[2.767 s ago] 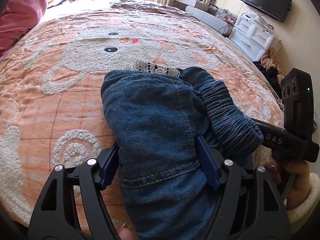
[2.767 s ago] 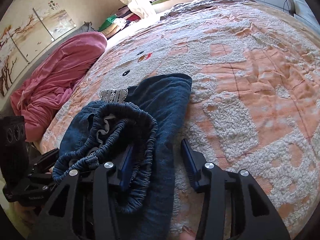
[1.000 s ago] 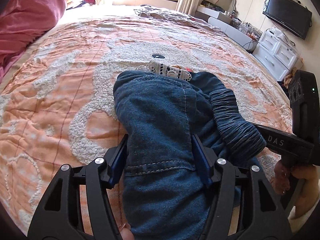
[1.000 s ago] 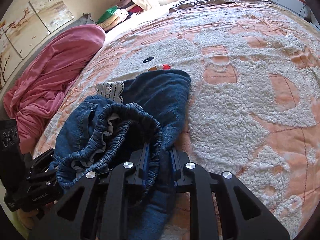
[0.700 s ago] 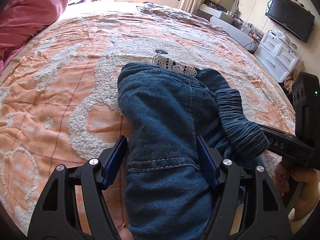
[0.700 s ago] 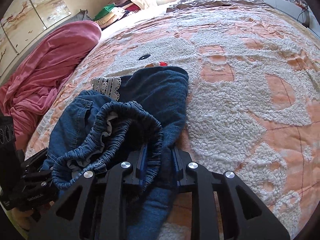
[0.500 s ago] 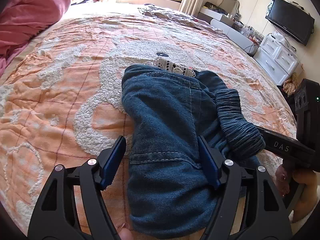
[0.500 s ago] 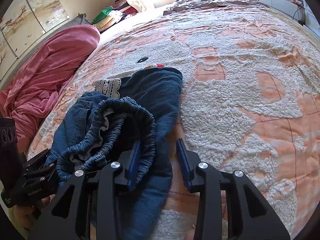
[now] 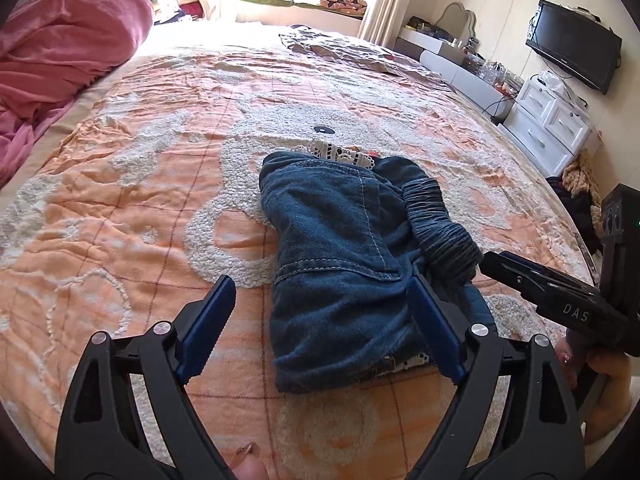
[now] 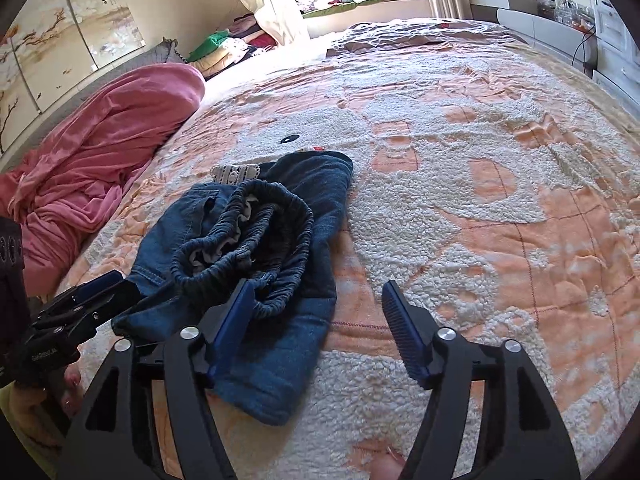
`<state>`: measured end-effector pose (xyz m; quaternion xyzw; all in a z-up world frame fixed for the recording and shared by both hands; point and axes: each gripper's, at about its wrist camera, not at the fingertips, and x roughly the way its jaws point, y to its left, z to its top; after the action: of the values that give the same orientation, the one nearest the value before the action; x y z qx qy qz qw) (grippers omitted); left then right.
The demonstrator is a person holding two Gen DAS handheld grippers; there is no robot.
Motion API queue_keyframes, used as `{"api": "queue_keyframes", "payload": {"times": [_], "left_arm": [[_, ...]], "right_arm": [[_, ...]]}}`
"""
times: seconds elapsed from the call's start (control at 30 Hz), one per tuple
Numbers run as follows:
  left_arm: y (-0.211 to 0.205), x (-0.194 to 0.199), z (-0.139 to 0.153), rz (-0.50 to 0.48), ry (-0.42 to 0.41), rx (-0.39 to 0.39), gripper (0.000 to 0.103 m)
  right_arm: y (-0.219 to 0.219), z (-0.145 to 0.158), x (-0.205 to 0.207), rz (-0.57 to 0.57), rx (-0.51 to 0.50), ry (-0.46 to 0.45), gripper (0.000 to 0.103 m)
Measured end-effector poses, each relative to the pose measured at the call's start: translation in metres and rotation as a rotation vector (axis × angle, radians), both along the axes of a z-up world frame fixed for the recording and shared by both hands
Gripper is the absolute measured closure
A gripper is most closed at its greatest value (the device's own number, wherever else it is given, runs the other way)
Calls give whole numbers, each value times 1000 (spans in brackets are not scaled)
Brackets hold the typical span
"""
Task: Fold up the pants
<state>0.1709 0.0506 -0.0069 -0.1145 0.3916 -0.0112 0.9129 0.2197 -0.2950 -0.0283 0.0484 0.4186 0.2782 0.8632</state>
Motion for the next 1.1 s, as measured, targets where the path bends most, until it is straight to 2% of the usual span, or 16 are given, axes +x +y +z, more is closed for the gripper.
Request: {"api": "queue_keyframes", "payload": {"times": [0.23,0.43,0.63,0.87,1.1], "left_arm": [[-4,-26,17,8,-31,21,10],[-8,-46,30,18,-60,34,10],[-15,-69,30,18,-63,62,10],[-15,-93,17,43,-40,56,10],[-17,-109,8,64,-55,49,10]], "right_arm": [[-4,26,-29,23,-4,-95,21],[-11,47,-52,19,-1,-168,12],[-23,62,-74,14,27,-206,5],[-29,54,-99,29,-2,-215,5],[-36,35,-112,29,-34,-202,5]]}}
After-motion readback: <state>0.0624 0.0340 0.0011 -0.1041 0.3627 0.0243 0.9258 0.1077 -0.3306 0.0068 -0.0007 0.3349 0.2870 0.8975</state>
